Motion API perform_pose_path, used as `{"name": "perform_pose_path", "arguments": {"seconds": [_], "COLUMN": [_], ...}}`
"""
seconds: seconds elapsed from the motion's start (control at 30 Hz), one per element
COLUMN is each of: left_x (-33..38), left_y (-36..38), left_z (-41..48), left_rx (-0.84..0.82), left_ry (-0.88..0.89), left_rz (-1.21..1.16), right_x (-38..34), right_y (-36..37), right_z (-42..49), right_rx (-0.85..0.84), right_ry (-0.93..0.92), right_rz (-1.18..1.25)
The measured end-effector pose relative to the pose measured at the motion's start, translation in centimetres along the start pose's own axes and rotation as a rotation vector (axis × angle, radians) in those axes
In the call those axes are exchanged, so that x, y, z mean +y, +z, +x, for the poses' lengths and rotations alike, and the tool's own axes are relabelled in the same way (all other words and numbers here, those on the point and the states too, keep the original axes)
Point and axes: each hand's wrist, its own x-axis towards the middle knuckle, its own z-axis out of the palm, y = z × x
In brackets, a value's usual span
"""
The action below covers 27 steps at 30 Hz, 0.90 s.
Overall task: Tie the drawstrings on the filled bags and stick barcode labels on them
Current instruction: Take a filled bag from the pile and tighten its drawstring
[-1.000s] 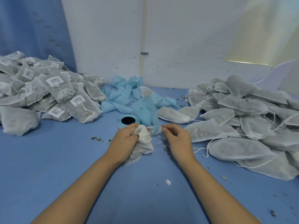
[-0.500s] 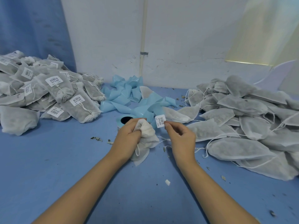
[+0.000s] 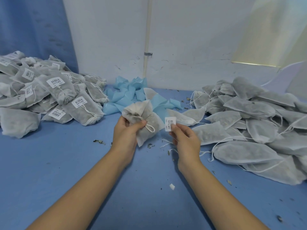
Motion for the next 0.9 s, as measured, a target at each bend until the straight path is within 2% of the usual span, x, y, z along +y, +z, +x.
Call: {"name": "perform_pose_path", "arguments": {"seconds": [0.07, 0.17, 0.3, 0.47, 0.7, 0.8, 0.9], "left_x": [0.1, 0.2, 0.2, 0.2, 0.2, 0.2, 0.4], "left_y": [0.2, 0.5, 0.7, 0.8, 1.0, 1.1, 0.9], "left_z": [-0.2, -0.4, -0.6, -0.7, -0.7, -0.7, -0.7], "left_rx": [0.043, 0.101, 0.138, 0.143, 0.096, 0.062, 0.043], "left_ry": [0.079, 0.182, 0.234, 0.246, 0.188, 0.188, 0.176], "left_rz": [0.083, 0.173, 0.206, 0.205, 0.136, 0.146, 0.153], "right_x": [-0.5, -0.8, -0.3, 0.2, 0.4, 0.3, 0.2], "right_y": [0.2, 1.0, 2.0, 2.2, 2.1, 2.1, 2.1], "right_z": [-0.3, -1.1, -2.3, -2.7, -2.7, -2.7, -2.7], "right_rx": [-0.009, -0.133, -0.243, -0.258, -0.316, -0.33, -0.276], "right_ry": [0.076, 0.188, 0.298, 0.391, 0.382, 0.327, 0.245], "right_rz": [0.134, 0.267, 0.273, 0.221, 0.097, -0.027, -0.071]}}
